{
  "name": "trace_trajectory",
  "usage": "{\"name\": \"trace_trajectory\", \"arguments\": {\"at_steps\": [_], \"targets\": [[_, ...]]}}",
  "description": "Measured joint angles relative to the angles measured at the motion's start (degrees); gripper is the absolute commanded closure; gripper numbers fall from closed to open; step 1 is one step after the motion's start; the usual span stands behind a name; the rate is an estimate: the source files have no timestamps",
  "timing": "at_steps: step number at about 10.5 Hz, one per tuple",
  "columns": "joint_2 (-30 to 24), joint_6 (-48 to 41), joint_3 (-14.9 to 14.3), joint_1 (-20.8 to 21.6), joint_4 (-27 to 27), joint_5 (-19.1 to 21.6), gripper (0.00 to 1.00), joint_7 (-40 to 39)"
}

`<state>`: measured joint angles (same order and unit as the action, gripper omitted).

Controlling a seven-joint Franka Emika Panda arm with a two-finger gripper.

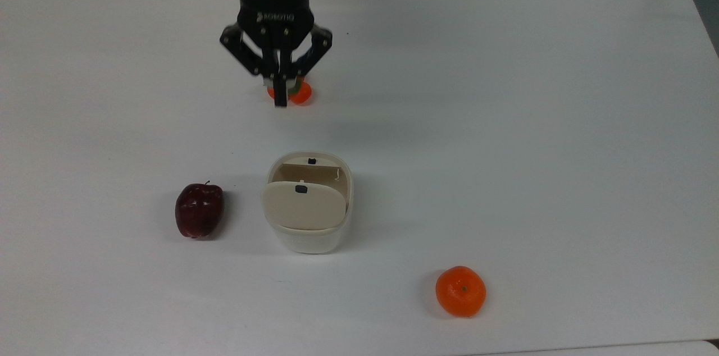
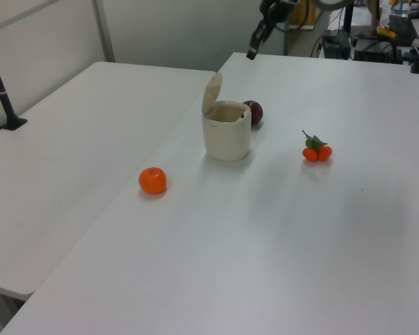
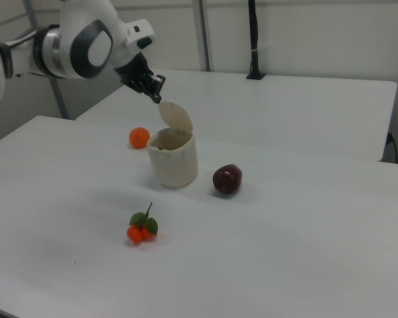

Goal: Close garbage bin
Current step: 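Move the gripper down toward the open lid of the cream bin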

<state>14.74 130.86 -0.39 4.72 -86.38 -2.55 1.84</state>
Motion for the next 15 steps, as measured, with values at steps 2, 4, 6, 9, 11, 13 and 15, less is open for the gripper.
{"name": "trace_trajectory", "arguments": {"at_steps": [2, 4, 6, 9, 11, 13, 15], "targets": [[3.35, 10.13, 0.0, -0.25, -0.07, 0.0, 1.0, 1.02], [6.12, 20.29, 0.0, -0.24, -0.08, 0.0, 1.0, 4.01], [8.18, 26.88, 0.0, -0.21, -0.08, 0.0, 1.0, 5.87], [11.21, 32.69, 0.04, -0.04, -0.1, 0.0, 1.0, 6.33], [12.71, 33.78, 0.17, 0.06, -0.09, 0.01, 1.0, 6.54], [12.91, 33.9, 0.24, 0.07, -0.07, 0.06, 1.0, 6.64], [12.81, 31.12, 0.38, 0.27, -0.13, 0.06, 1.0, 6.65]]}}
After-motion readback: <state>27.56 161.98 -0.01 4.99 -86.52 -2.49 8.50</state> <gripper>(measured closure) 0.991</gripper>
